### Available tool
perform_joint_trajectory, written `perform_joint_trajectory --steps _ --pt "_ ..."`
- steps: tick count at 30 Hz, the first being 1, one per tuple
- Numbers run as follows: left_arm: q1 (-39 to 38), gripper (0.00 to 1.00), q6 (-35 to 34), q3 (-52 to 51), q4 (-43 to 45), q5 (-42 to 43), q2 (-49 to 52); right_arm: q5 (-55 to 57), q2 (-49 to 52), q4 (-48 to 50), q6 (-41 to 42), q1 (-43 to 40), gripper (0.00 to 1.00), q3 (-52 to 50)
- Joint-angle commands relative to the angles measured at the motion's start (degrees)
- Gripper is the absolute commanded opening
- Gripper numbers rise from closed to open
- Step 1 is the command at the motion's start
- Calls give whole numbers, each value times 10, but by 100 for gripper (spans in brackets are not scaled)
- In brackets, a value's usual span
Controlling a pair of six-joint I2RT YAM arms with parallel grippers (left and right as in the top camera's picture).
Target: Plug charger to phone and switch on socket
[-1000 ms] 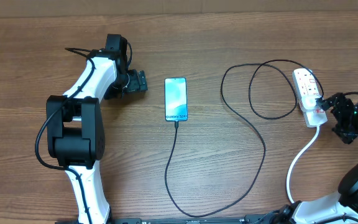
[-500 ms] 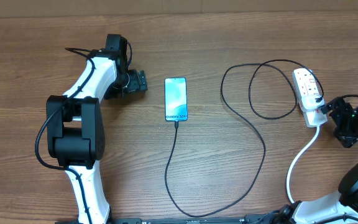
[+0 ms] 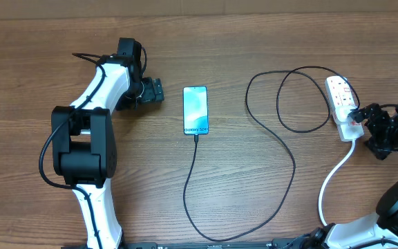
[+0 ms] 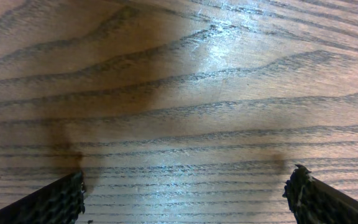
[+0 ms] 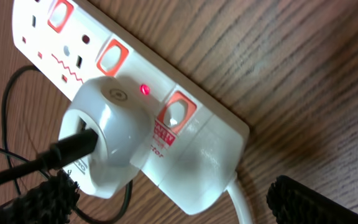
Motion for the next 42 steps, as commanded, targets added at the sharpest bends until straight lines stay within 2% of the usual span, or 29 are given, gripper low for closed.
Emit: perform_joint_trajectory --steps 1,8,15,21,31,42 --pt "6 100 2 -23 4 7 42 7 1 13 -2 2 100 4" --pt "6 100 2 -23 4 7 42 38 8 41 1 2 100 -22" --pt "6 100 2 -23 4 7 42 40 8 21 3 2 100 -25" --pt "6 100 2 -23 4 7 42 124 8 1 46 2 100 -25" --pt "6 100 2 -23 4 7 42 85 7 -2 45 2 100 -20" --pt "6 100 2 -23 4 7 42 61 -64 -31 5 16 99 1"
